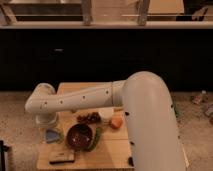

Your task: Place sponge in plastic cup

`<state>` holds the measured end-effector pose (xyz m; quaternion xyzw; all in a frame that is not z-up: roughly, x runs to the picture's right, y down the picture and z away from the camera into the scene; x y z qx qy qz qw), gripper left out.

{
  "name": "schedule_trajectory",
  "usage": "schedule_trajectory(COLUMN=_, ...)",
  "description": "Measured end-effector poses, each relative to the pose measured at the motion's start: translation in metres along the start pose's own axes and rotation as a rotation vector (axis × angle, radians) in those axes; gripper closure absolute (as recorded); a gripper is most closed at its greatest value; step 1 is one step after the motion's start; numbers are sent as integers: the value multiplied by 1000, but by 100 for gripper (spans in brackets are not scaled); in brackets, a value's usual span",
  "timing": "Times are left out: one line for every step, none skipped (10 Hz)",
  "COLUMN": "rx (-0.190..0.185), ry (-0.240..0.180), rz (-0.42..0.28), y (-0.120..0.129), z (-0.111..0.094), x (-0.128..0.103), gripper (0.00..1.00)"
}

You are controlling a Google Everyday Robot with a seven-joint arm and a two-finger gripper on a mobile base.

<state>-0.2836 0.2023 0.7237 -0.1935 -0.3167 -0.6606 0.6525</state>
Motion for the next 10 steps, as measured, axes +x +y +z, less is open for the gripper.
schedule_trajectory(rx=-1, ry=-2, rz=-2, y=-1, z=1, x=0, gripper=25)
schedule_trajectory(rx=-1, ry=-4, rz=-4, y=-2, z=1, x=0, gripper=20)
schedule_trajectory(rx=-3, ry=-5, rz=-4, y=-1, z=1, x=0, gripper=20)
schedule_trajectory(rx=-3, ry=-8, rz=-3, y=-1, z=1, x=1, gripper=20)
schedule_trajectory(rx=-3, ry=-9, rz=-4, y=-2, z=1, x=1, gripper=20)
schedule_trajectory(rx=-2, ry=-11, rz=-5, y=-2, z=1, x=1, gripper=20)
schedule_trajectory(rx=-2, ry=-12, rz=-4, y=-2, z=1, x=1, gripper=20)
schedule_trajectory(rx=-3, ry=-9, rz=-2, y=-2, z=0, x=2, gripper=20)
schedule_trajectory(rx=-1, ry=-3, rz=4, y=-1, z=-2, x=2, gripper=20)
schedule_trajectory(rx=8, ry=8, rz=12, y=0, z=-5, x=3, gripper=20)
